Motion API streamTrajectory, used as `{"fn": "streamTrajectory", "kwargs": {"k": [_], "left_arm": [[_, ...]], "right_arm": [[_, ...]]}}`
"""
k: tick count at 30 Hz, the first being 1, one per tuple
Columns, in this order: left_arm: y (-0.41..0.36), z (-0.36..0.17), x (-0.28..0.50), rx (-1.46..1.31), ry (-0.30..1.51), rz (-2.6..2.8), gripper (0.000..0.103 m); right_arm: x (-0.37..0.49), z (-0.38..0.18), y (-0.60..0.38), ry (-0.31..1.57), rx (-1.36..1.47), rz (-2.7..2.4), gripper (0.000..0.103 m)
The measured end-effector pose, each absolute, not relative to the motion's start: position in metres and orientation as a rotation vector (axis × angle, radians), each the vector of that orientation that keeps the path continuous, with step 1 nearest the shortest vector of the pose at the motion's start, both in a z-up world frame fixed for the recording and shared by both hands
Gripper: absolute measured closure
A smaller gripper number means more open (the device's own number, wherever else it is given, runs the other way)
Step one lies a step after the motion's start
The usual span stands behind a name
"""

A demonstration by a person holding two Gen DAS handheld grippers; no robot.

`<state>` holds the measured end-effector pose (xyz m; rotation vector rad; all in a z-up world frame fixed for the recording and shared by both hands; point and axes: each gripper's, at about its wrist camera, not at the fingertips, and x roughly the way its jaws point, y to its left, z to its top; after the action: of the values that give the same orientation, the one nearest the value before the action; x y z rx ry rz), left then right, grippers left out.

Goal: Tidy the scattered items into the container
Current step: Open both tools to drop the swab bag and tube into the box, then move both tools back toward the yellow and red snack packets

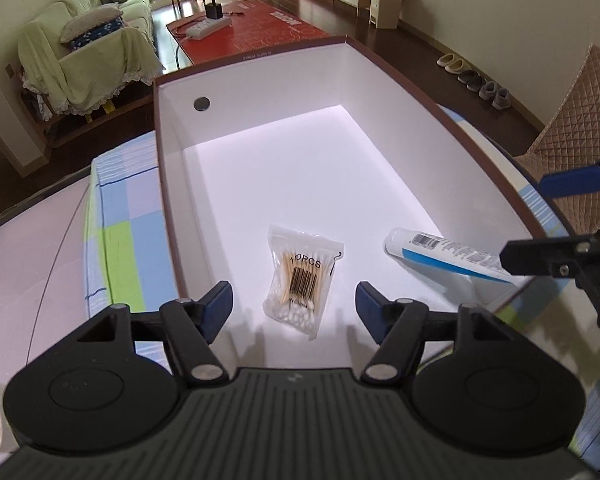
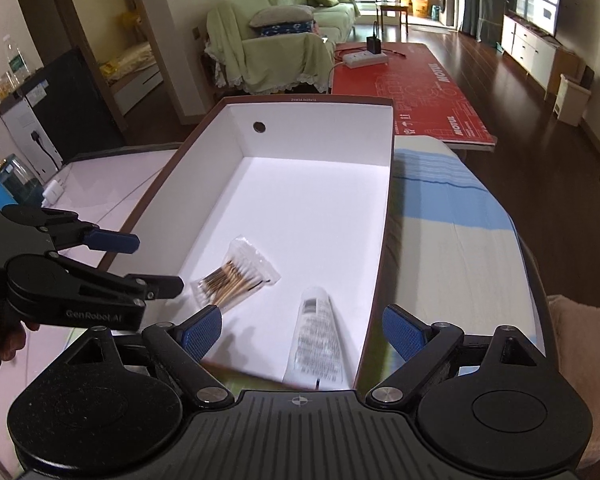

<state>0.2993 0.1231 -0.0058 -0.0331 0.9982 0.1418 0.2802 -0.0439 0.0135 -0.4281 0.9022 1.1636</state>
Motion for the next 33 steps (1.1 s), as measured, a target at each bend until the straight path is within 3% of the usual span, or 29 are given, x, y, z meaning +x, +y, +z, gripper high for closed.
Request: {"fn": "streamTrajectory", "kwargs": {"k": [33], "left_arm": [[0.074,0.052,0.201,0.032,0.867,0.149,0.028]], "right_arm": [[0.21,0.054,-0.115,0.833,-0.365,1.128,0.013]]}}
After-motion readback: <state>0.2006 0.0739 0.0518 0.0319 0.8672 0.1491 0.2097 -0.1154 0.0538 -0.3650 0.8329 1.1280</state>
